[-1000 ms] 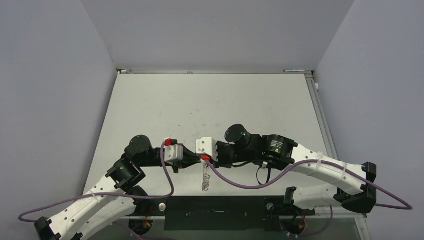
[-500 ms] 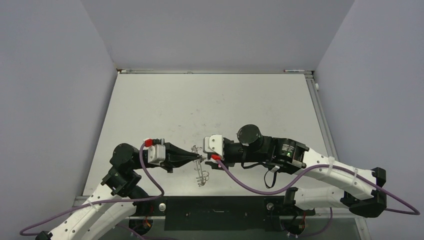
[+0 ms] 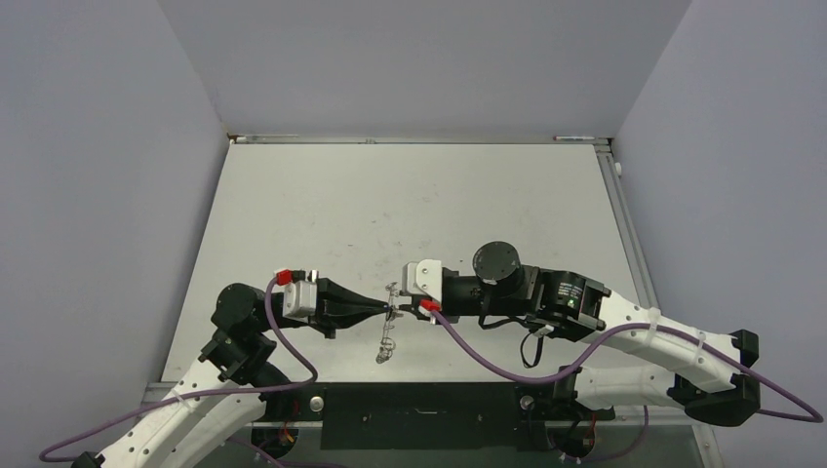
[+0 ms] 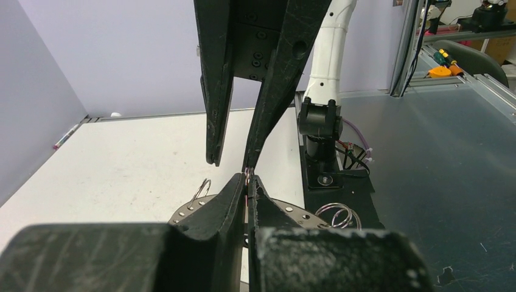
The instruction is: Put the keys on the keyring
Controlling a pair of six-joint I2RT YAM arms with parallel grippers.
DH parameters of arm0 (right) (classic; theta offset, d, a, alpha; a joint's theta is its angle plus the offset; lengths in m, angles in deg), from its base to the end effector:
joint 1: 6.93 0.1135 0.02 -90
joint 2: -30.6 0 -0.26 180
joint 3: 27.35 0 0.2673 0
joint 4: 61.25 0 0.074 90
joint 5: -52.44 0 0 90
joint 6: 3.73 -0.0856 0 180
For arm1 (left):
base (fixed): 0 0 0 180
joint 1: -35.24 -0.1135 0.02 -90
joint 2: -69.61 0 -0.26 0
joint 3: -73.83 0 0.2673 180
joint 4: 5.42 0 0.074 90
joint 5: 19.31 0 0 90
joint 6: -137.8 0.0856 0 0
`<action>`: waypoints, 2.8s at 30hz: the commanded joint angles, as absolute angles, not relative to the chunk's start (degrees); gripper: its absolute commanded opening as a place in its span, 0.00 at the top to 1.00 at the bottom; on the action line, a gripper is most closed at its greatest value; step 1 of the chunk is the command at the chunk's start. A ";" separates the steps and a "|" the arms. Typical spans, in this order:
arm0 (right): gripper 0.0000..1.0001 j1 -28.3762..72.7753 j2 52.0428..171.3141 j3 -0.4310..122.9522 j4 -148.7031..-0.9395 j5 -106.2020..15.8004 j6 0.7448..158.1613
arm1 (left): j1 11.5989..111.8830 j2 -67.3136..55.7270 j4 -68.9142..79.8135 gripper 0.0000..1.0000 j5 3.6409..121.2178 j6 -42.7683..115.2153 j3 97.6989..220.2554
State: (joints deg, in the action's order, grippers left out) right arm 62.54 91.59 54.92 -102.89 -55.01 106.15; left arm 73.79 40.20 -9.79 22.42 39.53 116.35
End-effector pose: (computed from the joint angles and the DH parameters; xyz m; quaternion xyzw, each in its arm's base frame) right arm 0.0773 0.2796 0.3837 -0.6321 0.5161 0.3497 0.4601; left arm 0.1000 -0.1614 0.3411 0.4592 0.4349 -0.5143 0.5792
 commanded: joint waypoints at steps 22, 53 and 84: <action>0.77 62.73 93.47 55.92 -100.14 -59.00 105.78 | 72.68 40.62 -14.69 1.00 21.59 38.00 116.78; 0.67 62.66 92.60 54.36 -98.36 -58.35 104.98 | 71.63 41.72 -14.27 1.00 23.02 38.49 116.78; 0.95 62.89 95.04 54.34 -96.38 -58.48 104.64 | 70.22 41.83 -22.87 1.00 22.89 31.95 114.86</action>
